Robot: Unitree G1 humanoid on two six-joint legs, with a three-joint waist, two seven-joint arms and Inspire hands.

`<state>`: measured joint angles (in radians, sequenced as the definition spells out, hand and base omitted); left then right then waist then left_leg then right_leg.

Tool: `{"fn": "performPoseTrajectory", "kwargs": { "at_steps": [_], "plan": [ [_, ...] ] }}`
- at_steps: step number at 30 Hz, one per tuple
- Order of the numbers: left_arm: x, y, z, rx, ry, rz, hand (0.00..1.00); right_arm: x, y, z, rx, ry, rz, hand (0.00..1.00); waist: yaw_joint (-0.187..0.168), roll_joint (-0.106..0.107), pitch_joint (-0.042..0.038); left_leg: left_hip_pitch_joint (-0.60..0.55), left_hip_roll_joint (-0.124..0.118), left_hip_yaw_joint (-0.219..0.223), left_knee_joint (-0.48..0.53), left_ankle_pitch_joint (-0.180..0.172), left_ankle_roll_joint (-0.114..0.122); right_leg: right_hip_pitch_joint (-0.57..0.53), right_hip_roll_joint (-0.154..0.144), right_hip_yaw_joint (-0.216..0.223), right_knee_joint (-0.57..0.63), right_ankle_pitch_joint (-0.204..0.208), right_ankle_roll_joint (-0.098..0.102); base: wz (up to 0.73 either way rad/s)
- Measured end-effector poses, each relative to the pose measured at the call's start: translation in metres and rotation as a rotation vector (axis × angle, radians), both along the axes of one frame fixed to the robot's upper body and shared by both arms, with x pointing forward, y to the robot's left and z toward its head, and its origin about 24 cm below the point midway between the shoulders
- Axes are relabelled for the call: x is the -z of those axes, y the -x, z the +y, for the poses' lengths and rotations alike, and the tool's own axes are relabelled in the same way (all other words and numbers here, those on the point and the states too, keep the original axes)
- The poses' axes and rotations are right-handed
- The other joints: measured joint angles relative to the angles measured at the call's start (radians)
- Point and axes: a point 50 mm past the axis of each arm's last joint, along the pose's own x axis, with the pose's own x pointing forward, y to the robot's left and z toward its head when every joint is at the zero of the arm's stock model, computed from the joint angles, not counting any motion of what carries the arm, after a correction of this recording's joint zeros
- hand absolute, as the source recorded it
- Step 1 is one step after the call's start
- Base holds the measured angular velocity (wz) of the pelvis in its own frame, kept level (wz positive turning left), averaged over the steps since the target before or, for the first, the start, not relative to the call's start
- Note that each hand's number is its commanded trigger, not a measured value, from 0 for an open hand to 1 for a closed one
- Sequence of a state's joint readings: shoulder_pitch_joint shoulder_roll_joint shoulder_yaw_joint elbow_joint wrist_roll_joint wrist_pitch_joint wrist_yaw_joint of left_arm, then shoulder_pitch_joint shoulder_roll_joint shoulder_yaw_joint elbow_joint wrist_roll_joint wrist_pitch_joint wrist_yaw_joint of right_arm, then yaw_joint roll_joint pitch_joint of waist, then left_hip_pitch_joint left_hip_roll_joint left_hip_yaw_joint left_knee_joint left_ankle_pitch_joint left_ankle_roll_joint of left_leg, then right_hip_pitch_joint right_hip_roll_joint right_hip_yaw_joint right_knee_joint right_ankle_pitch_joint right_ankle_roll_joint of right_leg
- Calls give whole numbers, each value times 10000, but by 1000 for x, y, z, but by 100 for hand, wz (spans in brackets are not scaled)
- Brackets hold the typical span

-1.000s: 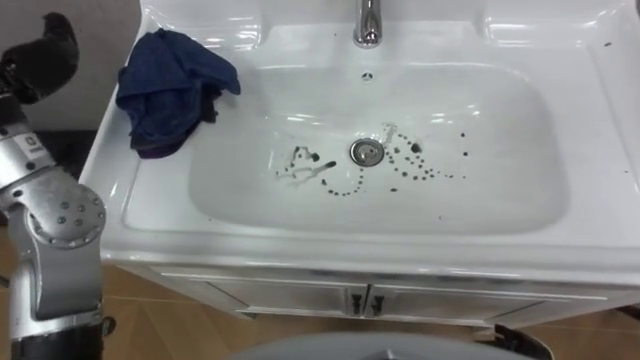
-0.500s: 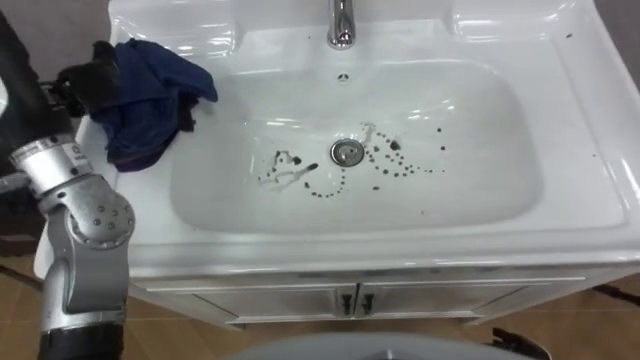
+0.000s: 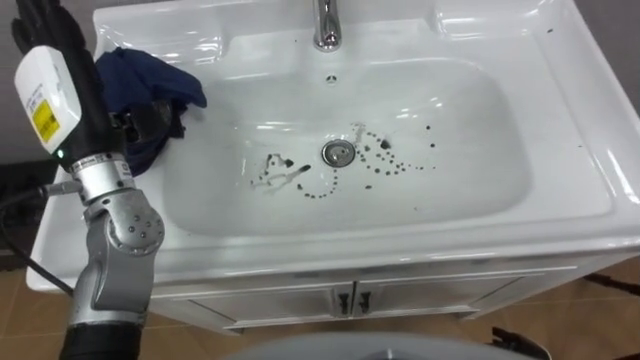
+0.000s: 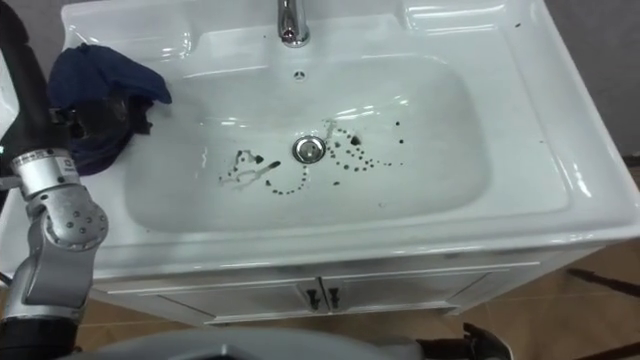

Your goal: Wipe basin

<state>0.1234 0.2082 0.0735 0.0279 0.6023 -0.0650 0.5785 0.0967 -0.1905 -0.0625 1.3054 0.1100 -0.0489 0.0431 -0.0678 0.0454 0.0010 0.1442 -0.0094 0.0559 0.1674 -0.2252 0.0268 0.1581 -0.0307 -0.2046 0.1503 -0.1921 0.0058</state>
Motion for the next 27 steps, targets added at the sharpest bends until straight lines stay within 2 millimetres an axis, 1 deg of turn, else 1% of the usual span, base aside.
{"fn": "performPoseTrajectory", "kwargs": {
  "at_steps": [4,8,16,20,27],
  "plan": [
    [0,-1,0,1,0,-2,0,0,-1,0,-6,-2,0,0,-105,-1,0,13,-1,-1,0,1,1,-2,0,32,-1,0,0,0],
    [1,-1,0,-8,10,38,0,0,-1,0,9,-11,55,0,-115,-7,6,42,4,64,-2,2,1,1,5,96,1,0,0,-5],
    [19,0,5,-200,103,890,0,1,2,1,45,50,162,0,-156,-53,31,61,11,148,-5,1,2,-65,14,160,7,3,5,-1],
    [21,0,5,-107,119,1057,0,1,2,2,63,-27,236,0,-113,-85,19,48,23,220,-22,1,2,-121,24,224,13,5,5,-4],
    [22,-1,3,-106,108,1228,0,2,1,6,97,-100,212,0,-213,-109,6,-27,27,250,-33,1,2,-142,35,267,8,14,6,-1]
  ]
}}
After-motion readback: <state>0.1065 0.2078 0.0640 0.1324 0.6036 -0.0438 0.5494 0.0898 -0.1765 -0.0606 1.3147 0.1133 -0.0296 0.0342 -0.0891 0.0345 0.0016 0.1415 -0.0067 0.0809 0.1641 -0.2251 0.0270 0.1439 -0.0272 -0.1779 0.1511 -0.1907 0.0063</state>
